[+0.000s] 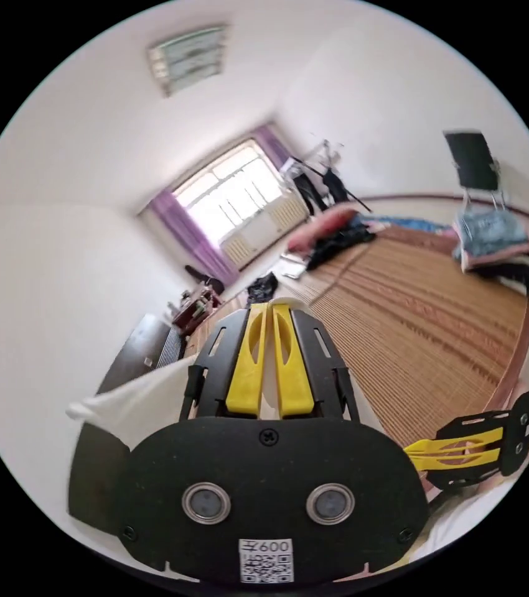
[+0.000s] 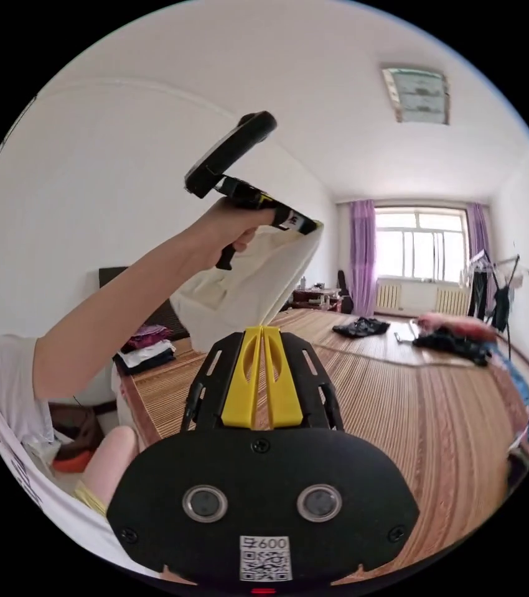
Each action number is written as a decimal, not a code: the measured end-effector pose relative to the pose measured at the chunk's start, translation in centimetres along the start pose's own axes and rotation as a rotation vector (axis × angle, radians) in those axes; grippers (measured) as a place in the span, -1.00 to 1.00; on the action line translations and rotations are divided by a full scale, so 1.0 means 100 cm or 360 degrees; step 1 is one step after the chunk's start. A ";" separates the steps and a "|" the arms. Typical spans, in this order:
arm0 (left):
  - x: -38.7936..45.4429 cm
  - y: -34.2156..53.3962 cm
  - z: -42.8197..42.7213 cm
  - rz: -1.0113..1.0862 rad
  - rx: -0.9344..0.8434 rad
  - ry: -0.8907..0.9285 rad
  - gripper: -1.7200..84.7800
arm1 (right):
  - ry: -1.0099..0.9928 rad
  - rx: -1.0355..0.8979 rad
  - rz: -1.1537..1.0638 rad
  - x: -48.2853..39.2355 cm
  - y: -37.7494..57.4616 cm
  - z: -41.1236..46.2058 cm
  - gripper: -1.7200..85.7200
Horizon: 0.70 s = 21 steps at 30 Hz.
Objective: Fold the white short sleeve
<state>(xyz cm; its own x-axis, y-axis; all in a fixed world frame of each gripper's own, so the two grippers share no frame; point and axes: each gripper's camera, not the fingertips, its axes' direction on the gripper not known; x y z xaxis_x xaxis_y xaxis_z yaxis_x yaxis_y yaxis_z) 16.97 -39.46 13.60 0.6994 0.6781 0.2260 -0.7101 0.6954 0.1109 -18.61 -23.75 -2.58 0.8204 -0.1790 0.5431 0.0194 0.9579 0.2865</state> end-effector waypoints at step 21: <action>-0.037 0.279 0.238 -0.1038 -0.0431 0.0735 -0.54 | 0.0351 -0.0642 0.0122 0.305 0.064 0.012 -0.71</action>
<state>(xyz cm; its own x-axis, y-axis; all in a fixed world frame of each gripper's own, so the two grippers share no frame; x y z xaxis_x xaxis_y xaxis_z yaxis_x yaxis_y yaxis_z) -7.35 -28.26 38.92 0.9676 0.1090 -0.2279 -0.1492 0.9745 -0.1673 5.88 -23.35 16.76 0.9293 -0.0944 0.3571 0.1391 0.9851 -0.1016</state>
